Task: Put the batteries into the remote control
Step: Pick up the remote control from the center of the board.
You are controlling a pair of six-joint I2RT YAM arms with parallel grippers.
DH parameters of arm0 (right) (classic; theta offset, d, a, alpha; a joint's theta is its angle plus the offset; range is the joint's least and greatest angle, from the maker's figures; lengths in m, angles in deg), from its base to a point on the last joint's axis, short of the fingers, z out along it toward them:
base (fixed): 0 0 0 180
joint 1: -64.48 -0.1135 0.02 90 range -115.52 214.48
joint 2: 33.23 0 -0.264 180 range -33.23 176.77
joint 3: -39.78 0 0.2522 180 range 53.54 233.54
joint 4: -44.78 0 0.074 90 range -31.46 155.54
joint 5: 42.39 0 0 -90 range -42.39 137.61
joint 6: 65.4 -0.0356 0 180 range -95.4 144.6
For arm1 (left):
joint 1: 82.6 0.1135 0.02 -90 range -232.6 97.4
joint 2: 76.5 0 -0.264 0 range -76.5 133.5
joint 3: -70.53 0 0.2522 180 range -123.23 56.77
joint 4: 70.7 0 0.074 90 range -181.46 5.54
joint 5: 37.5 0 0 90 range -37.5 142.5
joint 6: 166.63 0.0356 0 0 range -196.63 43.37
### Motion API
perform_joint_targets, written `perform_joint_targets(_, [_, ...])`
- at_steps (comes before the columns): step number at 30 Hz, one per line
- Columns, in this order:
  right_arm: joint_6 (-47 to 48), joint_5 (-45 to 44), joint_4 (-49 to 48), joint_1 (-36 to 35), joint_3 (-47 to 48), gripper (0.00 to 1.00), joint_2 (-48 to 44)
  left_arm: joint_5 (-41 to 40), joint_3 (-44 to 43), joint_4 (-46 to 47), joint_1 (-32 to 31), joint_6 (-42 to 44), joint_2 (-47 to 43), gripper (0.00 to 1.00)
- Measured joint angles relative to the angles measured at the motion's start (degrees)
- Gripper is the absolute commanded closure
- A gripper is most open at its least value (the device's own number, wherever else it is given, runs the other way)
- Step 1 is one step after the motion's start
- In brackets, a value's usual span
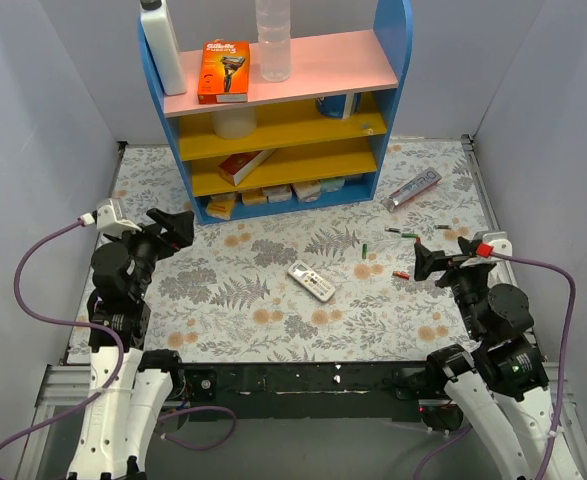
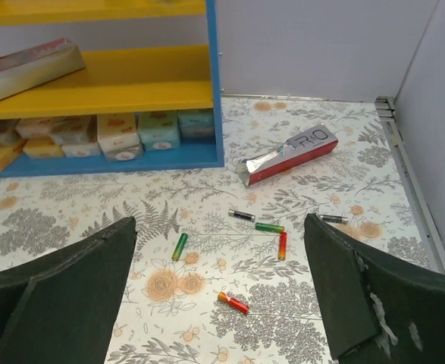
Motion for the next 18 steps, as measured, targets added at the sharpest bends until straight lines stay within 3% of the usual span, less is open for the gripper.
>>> perform_joint_targets(10, [-5.18, 10.82, 0.55, 0.02, 1.27, 0.02, 12.46, 1.86, 4.68, -0.22, 0.0, -4.96, 0.37, 0.02])
perform_joint_targets(18, [-7.89, 26.77, 3.15, -0.02, 3.56, 0.02, 31.06, 5.09, 9.46, -2.58, 0.0, -11.45, 0.22, 0.02])
